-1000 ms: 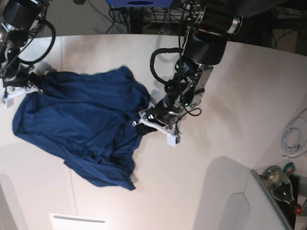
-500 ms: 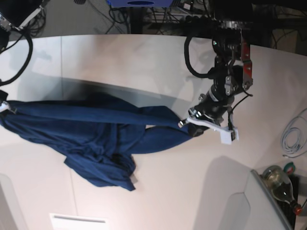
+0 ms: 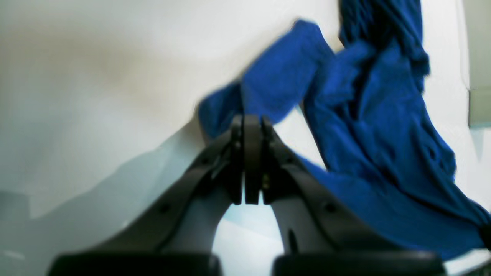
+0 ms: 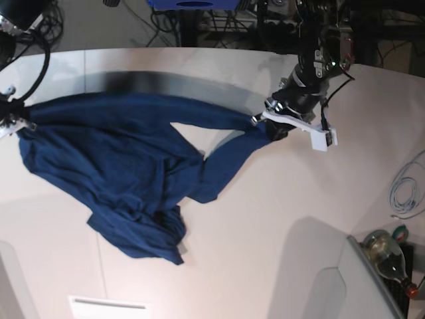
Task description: Layout the t-shirt on the table in an organized manner, then fold the t-shirt properly
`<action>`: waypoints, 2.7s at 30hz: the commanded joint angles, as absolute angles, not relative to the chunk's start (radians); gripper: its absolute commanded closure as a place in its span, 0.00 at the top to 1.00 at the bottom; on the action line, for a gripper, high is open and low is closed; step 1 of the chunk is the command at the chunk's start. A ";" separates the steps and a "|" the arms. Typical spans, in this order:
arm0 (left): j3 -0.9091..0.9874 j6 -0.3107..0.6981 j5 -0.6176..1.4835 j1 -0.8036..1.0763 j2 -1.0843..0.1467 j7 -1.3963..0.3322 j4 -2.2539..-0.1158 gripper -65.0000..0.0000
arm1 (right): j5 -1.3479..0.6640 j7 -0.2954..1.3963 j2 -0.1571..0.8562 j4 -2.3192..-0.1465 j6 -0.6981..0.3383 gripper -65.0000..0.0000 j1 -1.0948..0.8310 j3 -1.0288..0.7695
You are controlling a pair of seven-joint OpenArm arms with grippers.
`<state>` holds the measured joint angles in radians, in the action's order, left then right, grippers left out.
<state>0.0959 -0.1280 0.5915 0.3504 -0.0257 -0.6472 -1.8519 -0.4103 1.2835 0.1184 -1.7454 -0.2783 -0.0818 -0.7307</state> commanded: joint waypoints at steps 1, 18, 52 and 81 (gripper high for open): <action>0.096 -0.111 0.604 0.305 -0.028 -0.624 -1.874 0.00 | -0.421 1.264 0.139 -1.756 -0.280 0.00 -0.036 -0.731; -0.028 -0.219 0.613 -0.677 0.016 -0.447 -1.402 0.00 | -0.424 1.043 0.437 -1.285 -0.277 0.00 0.878 -0.329; -0.031 -0.213 0.601 0.423 -0.122 -0.435 -1.736 0.00 | -0.421 0.806 0.202 -1.399 -0.278 0.01 -0.203 -0.435; -0.133 -0.217 0.601 0.449 -0.128 -0.438 -1.811 0.29 | -0.180 0.584 0.223 -1.282 -0.278 0.60 0.108 -0.433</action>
<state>-0.1345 -0.2317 0.5983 0.4492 -0.1265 -0.4572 -1.7924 -0.1814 0.5884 0.2070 -1.2625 -0.2810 0.1024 -0.4282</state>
